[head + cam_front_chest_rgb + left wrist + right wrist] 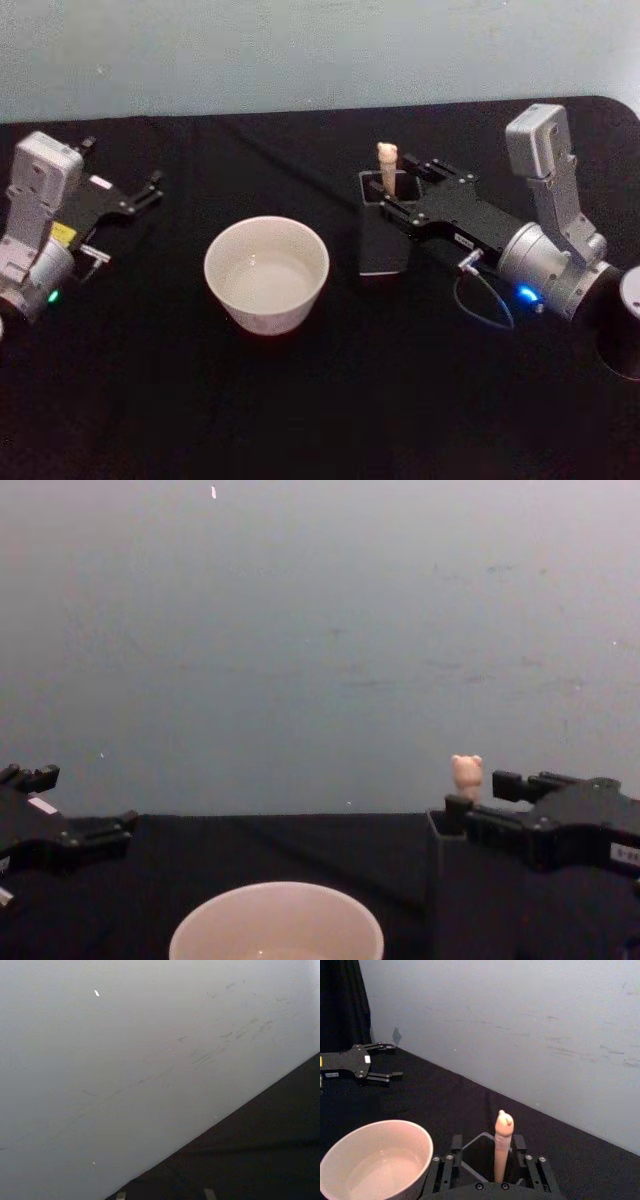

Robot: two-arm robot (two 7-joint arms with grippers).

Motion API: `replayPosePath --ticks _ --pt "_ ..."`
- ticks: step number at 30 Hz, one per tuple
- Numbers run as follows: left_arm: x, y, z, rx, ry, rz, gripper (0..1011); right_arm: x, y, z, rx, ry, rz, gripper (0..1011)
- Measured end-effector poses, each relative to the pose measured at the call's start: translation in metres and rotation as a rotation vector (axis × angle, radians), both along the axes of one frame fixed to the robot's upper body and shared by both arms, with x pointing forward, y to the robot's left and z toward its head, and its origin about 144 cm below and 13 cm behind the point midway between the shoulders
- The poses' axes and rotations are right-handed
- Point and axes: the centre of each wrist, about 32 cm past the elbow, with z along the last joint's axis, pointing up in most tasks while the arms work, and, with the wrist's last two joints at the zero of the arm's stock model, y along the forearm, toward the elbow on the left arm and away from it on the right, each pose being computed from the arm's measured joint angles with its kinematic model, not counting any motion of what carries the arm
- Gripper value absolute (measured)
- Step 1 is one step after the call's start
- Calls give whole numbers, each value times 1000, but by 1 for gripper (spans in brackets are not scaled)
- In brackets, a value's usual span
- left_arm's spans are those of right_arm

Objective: Pick up the stirring spoon with one hand, stir inside the cup, then place it back in its original position.

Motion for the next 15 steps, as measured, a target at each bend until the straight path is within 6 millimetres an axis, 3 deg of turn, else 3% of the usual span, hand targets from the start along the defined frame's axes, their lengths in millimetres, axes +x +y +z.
replayPosePath --ticks 9,15 --pt "0 0 0 0 0 0 1001 0 0 0 1 0 1 891" --pt "0 0 0 0 0 0 1001 0 0 0 1 0 1 1002"
